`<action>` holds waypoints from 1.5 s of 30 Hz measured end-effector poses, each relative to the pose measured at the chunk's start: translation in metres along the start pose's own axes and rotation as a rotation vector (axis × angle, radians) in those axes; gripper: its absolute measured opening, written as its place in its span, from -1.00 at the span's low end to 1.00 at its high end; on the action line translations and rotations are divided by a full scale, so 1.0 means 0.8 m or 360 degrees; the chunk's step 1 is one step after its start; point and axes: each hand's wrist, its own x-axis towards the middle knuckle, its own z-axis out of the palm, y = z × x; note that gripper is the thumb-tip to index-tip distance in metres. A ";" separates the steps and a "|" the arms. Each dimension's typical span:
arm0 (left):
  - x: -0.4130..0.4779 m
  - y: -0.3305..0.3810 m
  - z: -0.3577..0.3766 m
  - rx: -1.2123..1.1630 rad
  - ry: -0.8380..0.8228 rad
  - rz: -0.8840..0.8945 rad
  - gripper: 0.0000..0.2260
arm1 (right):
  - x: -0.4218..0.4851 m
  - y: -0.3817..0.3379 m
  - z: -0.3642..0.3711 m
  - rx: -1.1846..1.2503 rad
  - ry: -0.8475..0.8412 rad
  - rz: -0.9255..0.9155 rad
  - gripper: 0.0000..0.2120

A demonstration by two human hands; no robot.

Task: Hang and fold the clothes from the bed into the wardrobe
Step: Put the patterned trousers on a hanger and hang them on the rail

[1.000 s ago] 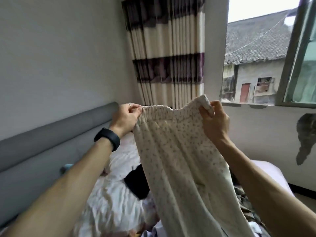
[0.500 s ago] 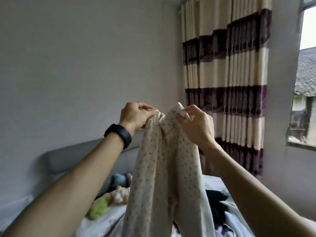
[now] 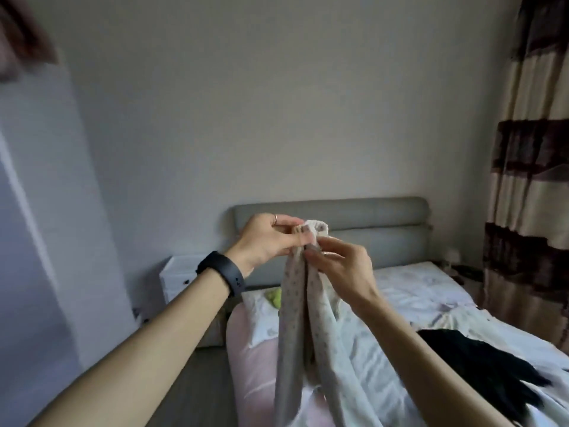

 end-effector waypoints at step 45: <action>-0.744 -0.134 -0.465 0.1511 0.2161 -0.0651 -0.92 | -0.327 -0.121 0.708 0.0152 -0.2212 -0.0037 -0.33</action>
